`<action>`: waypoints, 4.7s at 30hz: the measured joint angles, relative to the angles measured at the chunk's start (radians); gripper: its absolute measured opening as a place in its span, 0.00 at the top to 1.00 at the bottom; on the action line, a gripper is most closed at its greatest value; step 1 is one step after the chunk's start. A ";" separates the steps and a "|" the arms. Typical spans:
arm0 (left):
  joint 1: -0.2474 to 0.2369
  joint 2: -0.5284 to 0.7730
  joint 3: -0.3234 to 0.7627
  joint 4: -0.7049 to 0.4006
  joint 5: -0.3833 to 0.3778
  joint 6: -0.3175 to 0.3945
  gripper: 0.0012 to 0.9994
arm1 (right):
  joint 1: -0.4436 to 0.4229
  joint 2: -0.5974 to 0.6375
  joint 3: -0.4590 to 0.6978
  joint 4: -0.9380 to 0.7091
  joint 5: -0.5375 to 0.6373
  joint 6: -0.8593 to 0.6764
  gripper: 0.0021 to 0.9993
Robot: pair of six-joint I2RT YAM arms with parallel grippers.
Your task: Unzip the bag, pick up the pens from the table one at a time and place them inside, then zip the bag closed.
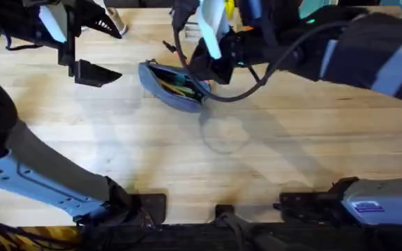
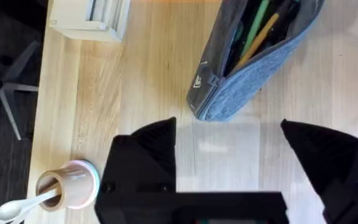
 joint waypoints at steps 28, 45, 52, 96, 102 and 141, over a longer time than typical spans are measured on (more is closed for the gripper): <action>0.000 0.000 0.000 0.000 0.000 0.000 0.01 | 0.071 0.278 0.000 0.188 0.037 0.053 0.97; 0.000 0.000 0.000 0.000 0.000 0.000 0.01 | 0.070 0.258 0.000 0.212 0.053 0.268 0.00; 0.000 0.000 0.000 0.000 0.000 0.000 0.01 | 0.070 0.126 0.000 0.218 0.052 0.661 0.00; 0.000 0.107 0.000 0.000 -0.003 0.000 0.01 | 0.055 0.548 0.351 0.246 -0.024 1.136 0.00; 0.000 0.107 0.000 0.000 -0.003 0.000 0.01 | 0.057 0.548 0.351 0.296 -0.097 1.150 0.00; 0.000 0.107 0.000 -0.004 -0.003 0.000 0.01 | 0.058 0.548 0.351 0.315 -0.086 1.162 0.96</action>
